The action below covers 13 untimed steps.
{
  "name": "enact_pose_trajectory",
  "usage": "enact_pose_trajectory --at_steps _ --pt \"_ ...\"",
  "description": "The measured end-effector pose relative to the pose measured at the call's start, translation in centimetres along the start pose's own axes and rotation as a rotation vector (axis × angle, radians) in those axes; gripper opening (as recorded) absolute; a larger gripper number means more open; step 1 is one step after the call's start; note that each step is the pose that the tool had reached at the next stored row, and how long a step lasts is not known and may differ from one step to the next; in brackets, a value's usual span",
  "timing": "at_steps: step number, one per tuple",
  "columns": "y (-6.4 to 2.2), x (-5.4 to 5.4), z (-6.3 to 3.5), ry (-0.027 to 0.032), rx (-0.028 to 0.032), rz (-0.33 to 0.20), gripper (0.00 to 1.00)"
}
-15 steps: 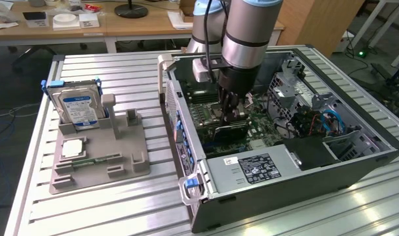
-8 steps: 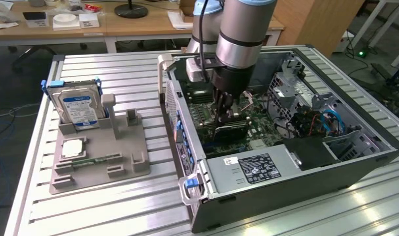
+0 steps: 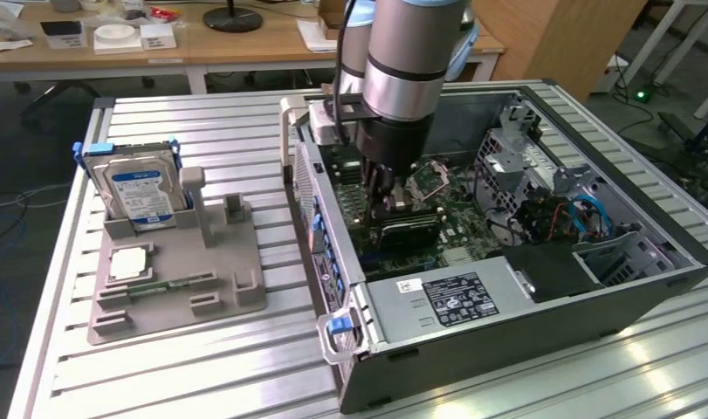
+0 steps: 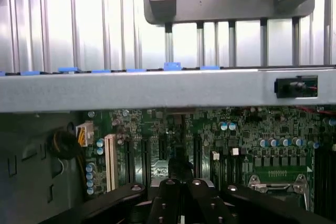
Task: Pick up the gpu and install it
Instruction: 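Press down on the gpu until it lock into place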
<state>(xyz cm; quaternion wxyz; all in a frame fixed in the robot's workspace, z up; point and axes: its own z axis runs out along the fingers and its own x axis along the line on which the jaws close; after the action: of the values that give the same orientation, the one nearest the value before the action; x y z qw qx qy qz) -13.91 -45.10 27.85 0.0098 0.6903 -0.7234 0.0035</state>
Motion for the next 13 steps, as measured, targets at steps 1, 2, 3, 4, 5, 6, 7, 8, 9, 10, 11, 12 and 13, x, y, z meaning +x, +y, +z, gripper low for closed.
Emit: enact_pose_trajectory --at_steps 1,2,3,4,5,6,7,8,9,10,11,12,13 --pt "0.13 0.0 -0.08 0.0004 -0.0002 0.0 0.1" --pt "0.23 0.0 -0.17 0.0004 0.0 0.0 0.1" --pt "0.32 -0.1 -0.26 0.0006 -0.0001 0.0 0.1" --pt "0.39 -0.1 -0.37 0.0009 -0.0001 0.0 0.1" --pt "0.45 -0.2 -0.5 0.0015 0.0 0.0 0.1" --pt "0.51 -0.2 -0.66 0.0025 0.0 0.0 0.1" --pt "0.57 -0.3 -0.8 0.0037 0.0 0.0 0.1" --pt "0.64 -0.3 -0.92 0.0048 0.0001 0.0 0.1" --pt "0.72 -0.3 -1.03 0.0058 0.0001 0.0 0.1" --pt "0.81 -0.4 -1.1 0.0065 0.0003 0.0 0.1" --pt "0.93 -0.4 -1.12 0.0069 0.0003 0.0 0.1" --pt "1.06 -0.4 -1.13 0.0071 0.0003 0.0 0.1" --pt "1.17 -0.4 -1.13 0.0072 0.0002 0.0 0.1"
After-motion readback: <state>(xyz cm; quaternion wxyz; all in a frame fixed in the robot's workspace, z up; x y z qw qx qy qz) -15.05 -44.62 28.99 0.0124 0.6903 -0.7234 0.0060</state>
